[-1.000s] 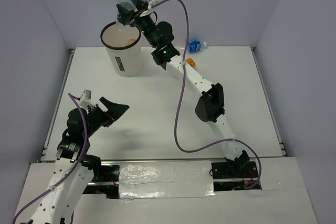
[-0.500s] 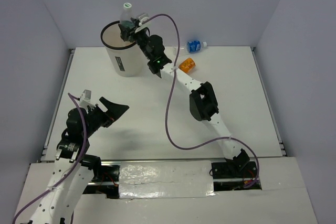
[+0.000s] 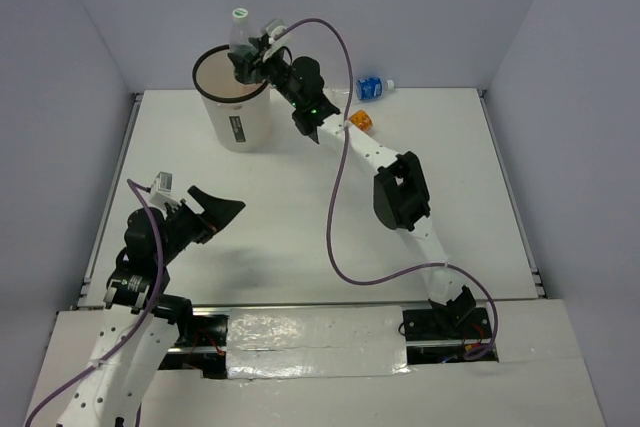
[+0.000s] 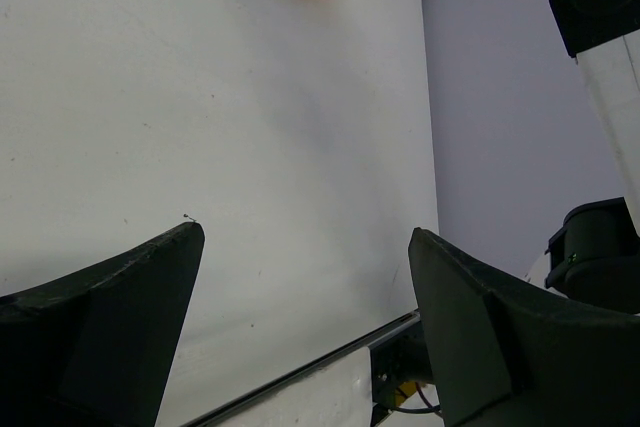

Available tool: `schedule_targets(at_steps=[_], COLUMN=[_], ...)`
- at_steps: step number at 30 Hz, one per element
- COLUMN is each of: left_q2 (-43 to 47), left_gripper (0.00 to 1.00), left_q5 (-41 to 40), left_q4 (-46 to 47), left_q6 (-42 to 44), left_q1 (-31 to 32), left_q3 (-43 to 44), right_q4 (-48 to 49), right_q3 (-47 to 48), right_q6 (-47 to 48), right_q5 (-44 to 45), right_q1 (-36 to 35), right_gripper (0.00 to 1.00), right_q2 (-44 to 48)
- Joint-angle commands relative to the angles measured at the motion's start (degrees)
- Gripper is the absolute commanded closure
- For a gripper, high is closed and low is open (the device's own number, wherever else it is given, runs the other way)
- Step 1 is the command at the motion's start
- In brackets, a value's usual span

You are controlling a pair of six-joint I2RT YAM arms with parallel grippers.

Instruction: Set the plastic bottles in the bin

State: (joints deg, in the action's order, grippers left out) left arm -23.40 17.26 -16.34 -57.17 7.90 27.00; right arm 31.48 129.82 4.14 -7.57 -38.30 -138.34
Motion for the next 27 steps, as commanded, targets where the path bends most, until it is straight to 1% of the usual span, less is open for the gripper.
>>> schedule_targets(at_steps=[1,4,6,12,19,21,22,27], left_q2=[0.90,1.07,1.34,1.78,0.37,-0.59,-1.03,-2.35], left_gripper=[0.03,0.03,0.03,0.03,0.02,0.02,0.02,0.02], left_q5=[1.20,1.03,0.94,0.67,0.85,1.29,1.38,1.73], left_q4=[1.84,1.57,1.49,0.52,1.13,1.66,1.83,3.06], left_q6=[0.39,0.57,0.57,1.09,2.15,2.50,2.67,2.76], left_q1=[-0.17,-0.25,-0.17,-0.17,-0.17,-0.17,-0.25,-0.17], left_q3=[-0.11,-0.02,-0.11,0.42,1.30,1.82,2.08,2.53], right_q4=[-3.97,-6.43,-7.57,-12.76,-15.75,-15.49,-15.31,-13.21], right_q3=[0.25,0.96,1.57,2.02,1.84,1.93,2.10,2.28], right_q6=[0.43,0.69,0.69,1.48,-0.45,-3.34,-6.57,-14.06], right_q5=[-3.84,-5.86,-7.36,-13.95,-15.45,-15.98,-16.24,-16.07], right_q1=[0.34,0.34,0.42,1.04,2.18,2.18,2.01,0.60], right_gripper=[0.61,0.62,0.64,0.66,0.64,0.63,0.62,0.57], right_q2=[4.49,4.57,4.49,5.19,6.24,6.59,6.60,6.60])
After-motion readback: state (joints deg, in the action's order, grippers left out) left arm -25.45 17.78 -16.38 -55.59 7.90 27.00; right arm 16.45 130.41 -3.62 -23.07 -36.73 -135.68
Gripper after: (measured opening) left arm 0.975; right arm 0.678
